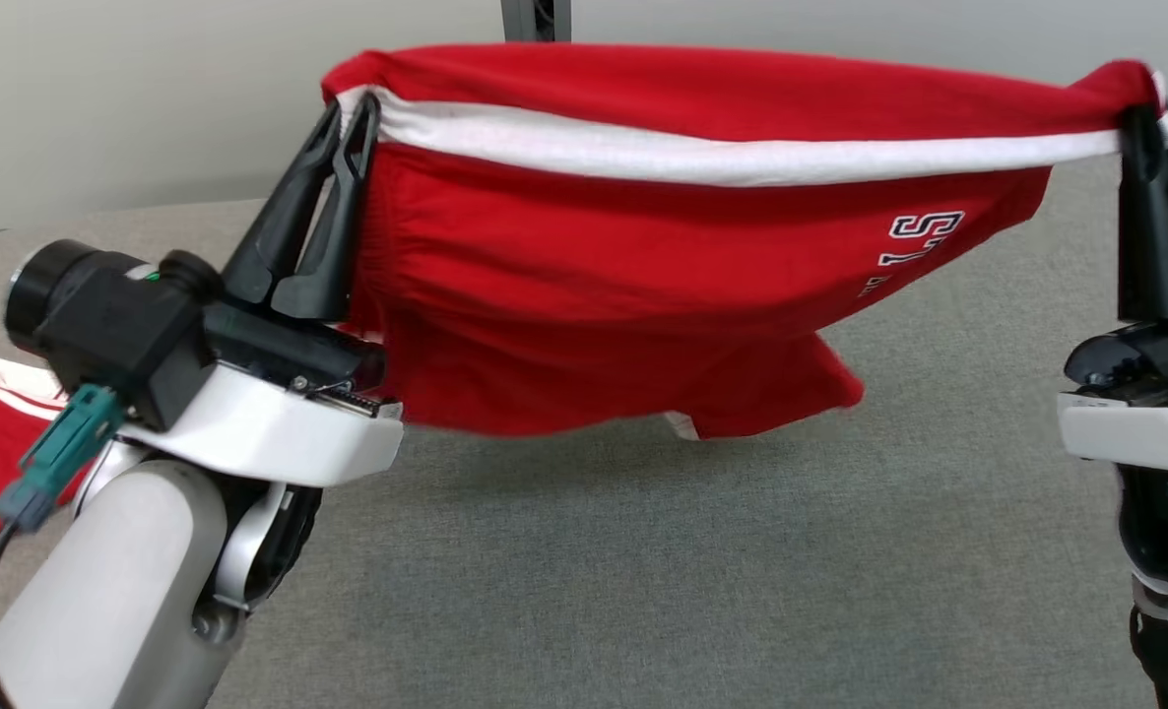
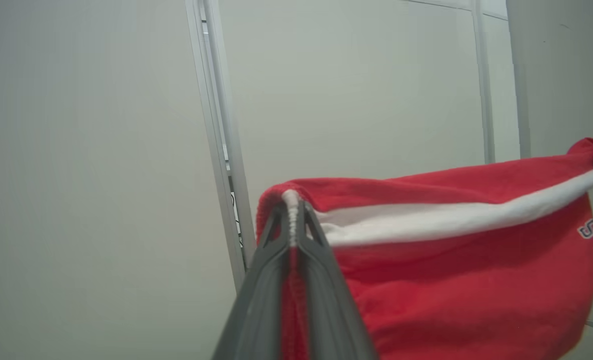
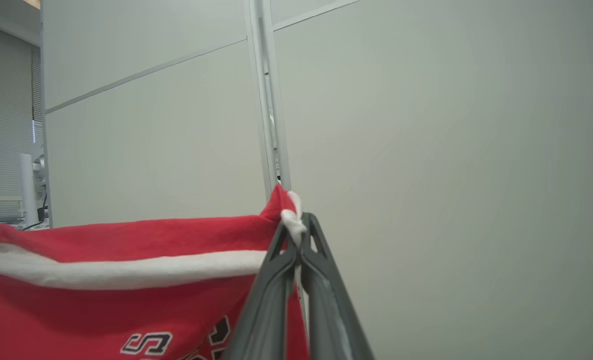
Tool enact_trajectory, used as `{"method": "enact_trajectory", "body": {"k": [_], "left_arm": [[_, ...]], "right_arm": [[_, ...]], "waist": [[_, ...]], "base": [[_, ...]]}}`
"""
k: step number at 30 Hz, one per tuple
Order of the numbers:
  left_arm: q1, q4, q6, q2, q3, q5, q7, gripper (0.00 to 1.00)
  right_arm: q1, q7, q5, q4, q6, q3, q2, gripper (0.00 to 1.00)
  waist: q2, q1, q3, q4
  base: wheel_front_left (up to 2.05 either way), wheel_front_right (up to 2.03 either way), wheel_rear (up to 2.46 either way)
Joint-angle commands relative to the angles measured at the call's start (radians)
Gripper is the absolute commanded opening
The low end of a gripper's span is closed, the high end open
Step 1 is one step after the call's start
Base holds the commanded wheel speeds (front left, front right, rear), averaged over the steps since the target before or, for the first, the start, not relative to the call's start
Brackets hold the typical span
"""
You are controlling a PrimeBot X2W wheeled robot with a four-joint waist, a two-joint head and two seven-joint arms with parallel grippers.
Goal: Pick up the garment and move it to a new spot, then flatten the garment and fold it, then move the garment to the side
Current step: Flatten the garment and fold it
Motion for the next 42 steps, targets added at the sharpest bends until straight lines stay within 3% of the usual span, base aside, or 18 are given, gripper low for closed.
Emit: {"method": "enact_trajectory", "body": {"k": [1,11,18,29,35,42], "left_arm": [[0.004,-0.032,0.016,0.011,0.011,0.014,0.001,0.00],[0.029,-0.119,0.046,0.022,0.017,0.016,0.021,0.00],[-0.063,-0.024,-0.005,0.004,0.008,-0.026,0.042,0.00],[-0.550,0.562,-0.198,-0.148,-0.002,-0.106,0.005,0.00],[-0.774,0.907,-0.267,-0.209,-0.001,-0.110,-0.050,0.00],[-0.884,1.199,-0.314,-0.255,-0.008,-0.135,-0.128,0.00]], "right_arm": [[0.006,0.021,-0.009,-0.036,0.000,-0.008,0.006,0.00],[0.030,0.083,-0.044,-0.121,0.000,-0.027,0.031,0.00],[-0.083,0.072,-0.074,-0.012,0.000,0.020,-0.010,0.00],[-0.614,0.010,0.000,0.535,0.000,0.170,-0.081,0.00],[-0.884,-0.052,0.011,0.797,0.000,0.217,-0.050,0.00],[-1.020,-0.080,0.025,1.027,0.000,0.291,0.022,0.00]], "waist": [[0.0000,0.0000,-0.005,0.005],[0.0000,0.0000,0.002,0.013],[0.0000,0.0000,0.042,0.012],[0.0000,0.0000,0.188,0.038],[0.0000,0.0000,0.248,0.038],[0.0000,0.0000,0.274,0.020]], "base": [[0.00,0.00,0.00],[0.00,0.00,0.00],[0.00,0.00,0.00],[0.00,0.00,0.00],[0.00,0.00,0.00],[0.00,0.00,0.00]]}}
